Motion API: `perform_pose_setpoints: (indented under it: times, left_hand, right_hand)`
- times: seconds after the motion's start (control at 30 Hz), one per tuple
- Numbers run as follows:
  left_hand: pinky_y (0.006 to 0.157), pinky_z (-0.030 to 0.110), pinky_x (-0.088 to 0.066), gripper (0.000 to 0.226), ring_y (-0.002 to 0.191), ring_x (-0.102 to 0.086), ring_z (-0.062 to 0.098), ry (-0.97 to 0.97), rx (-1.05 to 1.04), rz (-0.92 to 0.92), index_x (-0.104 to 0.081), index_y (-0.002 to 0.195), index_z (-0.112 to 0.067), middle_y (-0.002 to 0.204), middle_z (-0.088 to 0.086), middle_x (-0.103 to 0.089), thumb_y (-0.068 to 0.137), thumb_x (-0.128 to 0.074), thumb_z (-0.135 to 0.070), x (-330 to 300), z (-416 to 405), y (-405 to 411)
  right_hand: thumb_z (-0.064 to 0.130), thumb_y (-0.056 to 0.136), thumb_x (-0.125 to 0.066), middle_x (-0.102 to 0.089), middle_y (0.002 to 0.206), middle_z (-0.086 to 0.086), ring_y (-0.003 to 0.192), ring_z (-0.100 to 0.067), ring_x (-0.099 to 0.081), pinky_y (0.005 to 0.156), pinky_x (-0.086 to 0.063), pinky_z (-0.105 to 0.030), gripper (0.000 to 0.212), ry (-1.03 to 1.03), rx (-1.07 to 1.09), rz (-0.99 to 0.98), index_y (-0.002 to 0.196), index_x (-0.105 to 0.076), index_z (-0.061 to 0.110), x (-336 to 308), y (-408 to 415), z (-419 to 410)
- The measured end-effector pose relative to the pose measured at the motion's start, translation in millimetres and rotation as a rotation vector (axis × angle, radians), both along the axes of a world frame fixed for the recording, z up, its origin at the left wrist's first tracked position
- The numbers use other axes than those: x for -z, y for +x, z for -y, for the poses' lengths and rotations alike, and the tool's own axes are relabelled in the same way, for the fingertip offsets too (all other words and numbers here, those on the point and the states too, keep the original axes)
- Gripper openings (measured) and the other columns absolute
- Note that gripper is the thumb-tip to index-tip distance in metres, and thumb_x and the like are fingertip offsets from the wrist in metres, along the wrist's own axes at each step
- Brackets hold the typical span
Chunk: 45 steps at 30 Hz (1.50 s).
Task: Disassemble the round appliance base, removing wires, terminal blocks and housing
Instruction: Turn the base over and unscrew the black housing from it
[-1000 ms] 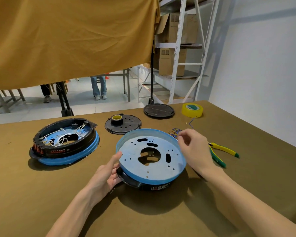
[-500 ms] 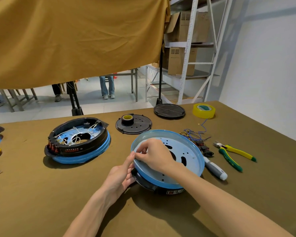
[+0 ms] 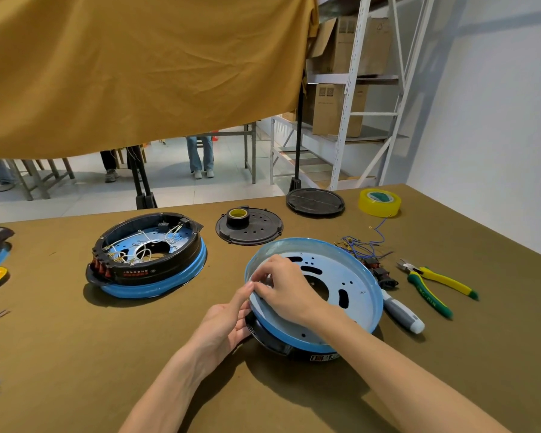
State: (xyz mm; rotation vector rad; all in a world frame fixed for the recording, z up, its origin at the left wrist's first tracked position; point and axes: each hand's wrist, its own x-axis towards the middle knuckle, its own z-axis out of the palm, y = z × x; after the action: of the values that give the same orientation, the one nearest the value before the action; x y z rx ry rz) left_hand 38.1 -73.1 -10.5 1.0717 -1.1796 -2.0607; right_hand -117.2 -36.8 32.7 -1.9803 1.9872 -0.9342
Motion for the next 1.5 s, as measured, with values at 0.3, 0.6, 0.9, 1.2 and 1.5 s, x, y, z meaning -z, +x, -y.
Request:
perform_pose_setpoints:
  times: [0.3,0.6,0.9,1.2,1.5]
  left_hand:
    - [0.101,0.040,-0.058,0.093,0.113,-0.073,0.023,-0.014,0.007,0.013,-0.056,0.137,-0.008,0.126,0.011,-0.074,0.065,-0.084,-0.060,-1.5,0.1,0.3]
    - [0.094,0.036,-0.061,0.089,0.113,-0.074,0.023,0.020,0.019,0.007,-0.056,0.136,-0.010,0.124,0.011,-0.075,0.067,-0.084,-0.059,-1.0,2.7,1.7]
    - [0.081,0.031,-0.063,0.074,0.110,-0.075,0.022,0.011,0.052,-0.028,-0.060,0.125,-0.013,0.114,0.008,-0.079,0.071,-0.081,-0.058,-4.0,0.4,1.6]
    - [0.080,0.031,-0.063,0.068,0.108,-0.075,0.021,0.027,0.038,-0.031,-0.061,0.120,-0.015,0.112,0.006,-0.079,0.071,-0.081,-0.057,-4.7,0.1,1.2]
    - [0.078,0.030,-0.062,0.066,0.108,-0.075,0.021,0.045,0.054,-0.064,-0.060,0.119,-0.016,0.111,0.006,-0.079,0.072,-0.083,-0.056,-1.3,3.2,2.1]
  right_hand:
    - [0.034,0.095,-0.066,-0.051,0.111,0.006,0.114,-0.012,-0.043,0.103,-0.042,-0.042,0.008,0.035,0.017,0.044,0.100,-0.072,0.031,2.5,-1.2,1.1]
    - [0.032,0.096,-0.066,-0.048,0.119,0.006,0.120,-0.011,-0.040,0.108,-0.039,-0.038,0.008,0.074,-0.006,0.082,0.101,-0.071,0.029,2.3,-3.6,1.1]
    - [0.031,0.095,-0.066,-0.048,0.120,0.007,0.121,-0.011,-0.040,0.108,-0.039,-0.039,0.009,0.067,-0.022,0.098,0.102,-0.072,0.031,2.8,-4.8,-0.2]
    - [0.031,0.096,-0.065,-0.047,0.124,0.007,0.124,-0.011,-0.038,0.111,-0.036,-0.038,0.009,0.083,-0.014,0.108,0.104,-0.069,0.033,2.4,-3.1,-1.8]
    - [0.035,0.096,-0.065,-0.046,0.124,0.008,0.124,-0.010,-0.037,0.111,-0.036,-0.040,0.008,0.093,-0.001,0.095,0.103,-0.068,0.034,3.7,-3.1,0.2]
